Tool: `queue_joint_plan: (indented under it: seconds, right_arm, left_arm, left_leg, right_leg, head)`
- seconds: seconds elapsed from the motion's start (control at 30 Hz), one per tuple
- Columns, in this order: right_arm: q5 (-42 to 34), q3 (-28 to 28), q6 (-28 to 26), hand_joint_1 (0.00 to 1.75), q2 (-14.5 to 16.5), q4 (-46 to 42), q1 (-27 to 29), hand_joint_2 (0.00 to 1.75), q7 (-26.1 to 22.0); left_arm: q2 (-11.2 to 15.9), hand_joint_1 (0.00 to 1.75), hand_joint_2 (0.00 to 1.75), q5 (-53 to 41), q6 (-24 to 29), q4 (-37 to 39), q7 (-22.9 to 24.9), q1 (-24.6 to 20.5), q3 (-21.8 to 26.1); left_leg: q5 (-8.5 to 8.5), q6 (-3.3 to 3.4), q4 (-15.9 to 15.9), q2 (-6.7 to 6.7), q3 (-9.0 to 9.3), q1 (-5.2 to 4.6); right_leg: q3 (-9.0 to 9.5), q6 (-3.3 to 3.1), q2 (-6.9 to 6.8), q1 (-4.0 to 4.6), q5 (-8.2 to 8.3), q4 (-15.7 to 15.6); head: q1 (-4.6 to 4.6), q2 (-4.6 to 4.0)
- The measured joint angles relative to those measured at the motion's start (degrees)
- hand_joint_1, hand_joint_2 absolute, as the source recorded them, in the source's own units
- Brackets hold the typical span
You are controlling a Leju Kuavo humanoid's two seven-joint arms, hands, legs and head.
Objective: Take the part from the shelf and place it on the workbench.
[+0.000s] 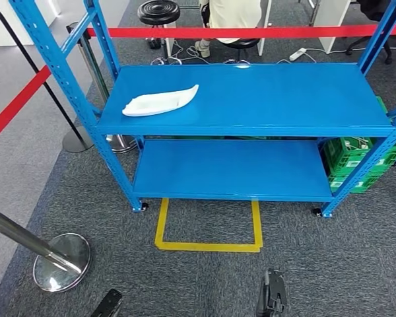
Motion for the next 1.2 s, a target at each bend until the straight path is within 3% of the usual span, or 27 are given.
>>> queue_joint_plan:
  seconds: [0.03, 0.1, 0.13, 0.27, 0.33, 0.4, 0.43, 0.47, 0.5, 0.6, 0.63, 0.7, 0.77, 0.83, 0.87, 0.9, 1.0, 1.03, 1.2]
  right_arm:
    - [-0.18, 0.03, -0.02, 0.0, 0.0, 0.01, 0.01, 0.0, -0.01]
    - [-0.93, 0.08, -0.04, 0.0, 0.01, 0.04, -0.09, 0.0, -0.03]
    - [-1.34, 0.11, -0.03, 0.0, 0.01, 0.05, -0.16, 0.0, -0.04]
    - [-2.01, 0.26, 0.02, 0.0, 0.0, 0.05, -0.47, 0.0, -0.14]
    - [-2.02, 0.31, 0.02, 0.0, -0.01, 0.03, -0.63, 0.0, -0.21]
    - [-2.04, 0.33, 0.04, 0.0, -0.03, 0.06, -0.62, 0.0, -0.23]
    - [-2.05, 0.34, 0.05, 0.0, -0.04, 0.09, -0.54, 0.0, -0.23]
    - [-2.07, 0.34, 0.07, 0.0, -0.05, 0.14, -0.46, 0.0, -0.23]
    - [-2.06, 0.34, 0.07, 0.0, -0.06, 0.19, -0.42, 0.0, -0.23]
    - [-2.06, 0.34, 0.08, 0.0, -0.1, 0.32, -0.43, 0.0, -0.24]
    - [-2.08, 0.35, 0.1, 0.0, -0.1, 0.37, -0.44, 0.0, -0.22]
    - [-2.28, 0.37, 0.12, 0.0, -0.11, 0.46, -0.46, 0.0, -0.16]
    - [-2.69, 0.38, 0.09, 0.0, -0.12, 0.48, -0.46, 0.87, 0.0]
    - [-3.05, 0.37, -0.28, 0.0, -0.13, 0.58, -0.46, 1.75, -0.13]
    - [-3.14, 0.36, -0.33, 0.0, -0.16, 0.87, -0.47, 1.75, -0.6]
    - [-3.18, 0.35, -0.24, 0.0, -0.22, 1.49, -0.53, 1.31, -1.38]
    - [-3.68, 0.26, 0.85, 0.0, -0.54, 4.65, -0.87, 0.0, -4.13]
    - [-4.22, 0.12, 1.04, 0.0, -0.61, 5.9, -1.23, 0.0, -4.51]
    - [-6.23, -1.65, 0.91, 0.0, -0.66, 11.61, -4.4, 0.0, -4.83]
  left_arm:
    - [0.01, 0.0, 0.0, 0.03, 0.05, 0.0, 0.0, 0.04, 0.0]
    - [0.02, 0.0, 0.0, 0.1, 0.22, 0.0, 0.1, 0.11, -0.01]
    - [0.01, 0.0, 0.0, 0.13, 0.33, 0.0, 0.19, 0.12, -0.01]
    - [-0.11, 0.0, 0.0, 0.13, 0.62, 0.0, 0.39, 0.03, 0.02]
    - [-0.15, 0.0, 0.0, 0.13, 0.69, 0.0, 0.39, -0.12, 0.02]
    - [-0.1, 0.0, 0.0, 0.13, 0.71, 0.0, 0.39, -0.23, 0.01]
    - [-0.1, 0.0, 0.0, 0.13, 0.71, 0.0, 0.39, -0.19, 0.02]
    - [-0.1, 0.0, 0.0, 0.13, 0.71, 0.0, 0.39, -0.13, 0.02]
    - [-0.11, 0.0, 0.0, 0.13, 0.71, 0.0, 0.39, -0.07, 0.03]
    - [-0.14, 0.0, 0.0, 0.13, 0.71, 0.0, 0.39, -0.06, 0.02]
    - [-0.14, 0.0, 0.0, 0.13, 0.72, 0.0, 0.4, -0.1, 0.02]
    - [-0.09, 0.0, 0.0, 0.12, 0.79, 0.0, 0.46, -0.17, 0.01]
    - [-0.08, 0.0, 0.87, 0.07, 0.9, 0.0, 0.59, -0.19, 0.01]
    - [-0.1, 0.0, 1.75, -0.24, 0.99, 0.0, 0.75, -0.22, -0.03]
    - [-0.09, 0.0, 1.75, -0.55, 0.78, 0.0, 0.98, -0.23, -0.1]
    - [-0.05, 0.0, 1.75, -0.83, 0.24, 0.0, 1.23, -0.21, -0.19]
    - [0.2, 0.0, 0.44, -0.61, -2.16, 0.0, 1.68, -0.11, -0.34]
    - [0.17, 0.0, 0.0, -0.44, -2.05, 0.0, 2.01, -0.11, -0.34]
    - [-1.18, 0.0, 0.0, -0.6, 2.2, 0.0, 4.66, -0.56, -0.43]
  left_leg:
    - [2.33, 0.31, -2.77, 0.0, -0.04, -0.1]
    - [8.74, 0.99, -9.25, 0.13, 0.48, -0.44]
    - [10.75, 1.21, -11.31, 0.18, 0.74, -0.6]
    - [12.94, 2.0, -13.07, 0.17, 1.89, -0.28]
    - [13.45, 2.7, -13.39, 0.24, 2.52, 0.1]
    - [12.95, 3.13, -13.38, 0.27, 2.72, 0.09]
    - [12.67, 3.21, -13.38, 0.2, 2.84, 0.09]
    - [12.35, 3.21, -13.37, 0.1, 3.07, 0.09]
    - [12.01, 3.15, -13.36, -0.01, 3.44, 0.1]
    - [10.8, 2.56, -13.24, -0.27, 4.79, 0.0]
    - [10.48, 2.33, -13.13, -0.33, 5.03, -0.11]
    - [10.32, 2.5, -13.0, -0.41, 5.14, -0.35]
    - [10.47, 2.94, -13.29, -0.37, 5.22, -0.36]
    - [10.48, 2.82, -13.66, -0.35, 5.39, -0.34]
    - [10.47, 2.63, -13.83, -0.35, 5.48, -0.33]
    - [10.46, 2.37, -13.97, -0.35, 5.54, -0.32]
    - [10.44, 1.76, -14.2, -0.35, 5.63, -0.28]
    - [10.44, 1.65, -14.23, -0.35, 5.63, -0.26]
    - [10.44, 1.44, -14.24, -0.34, 5.63, -0.27]
  right_leg:
    - [0.91, 0.07, 0.05, 0.01, -0.65, -0.03]
    - [2.5, 0.43, 0.12, 0.15, -1.94, -0.05]
    - [3.13, 0.7, 0.2, 0.26, -2.63, -0.11]
    - [4.64, 1.78, 0.25, 0.67, -4.79, -0.33]
    - [2.89, 2.42, 0.04, 0.62, -7.13, 3.79]
    - [-2.25, 2.94, -0.09, 0.4, -10.27, 11.76]
    - [-4.8, 3.1, -0.1, 0.31, -10.81, 14.95]
    - [-6.53, 3.22, -0.1, 0.24, -10.08, 16.22]
    - [-7.16, 3.28, -0.11, 0.17, -8.08, 15.22]
    - [-4.78, 3.03, -0.11, 0.01, 0.16, 4.74]
    - [-4.01, 2.84, -0.08, -0.04, 1.62, 2.32]
    - [-3.51, 2.6, 0.03, -0.04, 2.2, 1.07]
    - [-3.52, 2.45, 0.12, 0.05, 2.2, 1.05]
    - [-3.53, 2.16, 0.14, 0.12, 2.02, 1.05]
    - [-3.52, 2.04, 0.14, 0.13, 1.95, 1.05]
    - [-3.51, 1.92, 0.13, 0.14, 1.88, 1.05]
    - [-3.5, 1.74, 0.11, 0.18, 1.77, 1.06]
    - [-3.5, 1.73, 0.11, 0.19, 1.76, 1.07]
    - [-3.47, 1.71, 0.07, 0.16, 1.76, 1.05]
  head:
    - [-0.05, 0.0]
    - [-0.17, 0.0]
    - [-0.19, 0.0]
    - [-0.15, 0.0]
    - [0.24, 0.0]
    - [0.53, 0.0]
    - [0.52, 0.0]
    - [0.54, 0.0]
    - [0.52, 0.0]
    - [0.58, 0.0]
    - [0.55, 0.0]
    - [0.43, 0.0]
    - [0.35, 0.0]
    - [0.35, 0.0]
    - [0.35, 0.0]
    - [0.35, 0.0]
    - [0.37, 0.0]
    - [0.37, 0.0]
    - [0.4, 0.0]
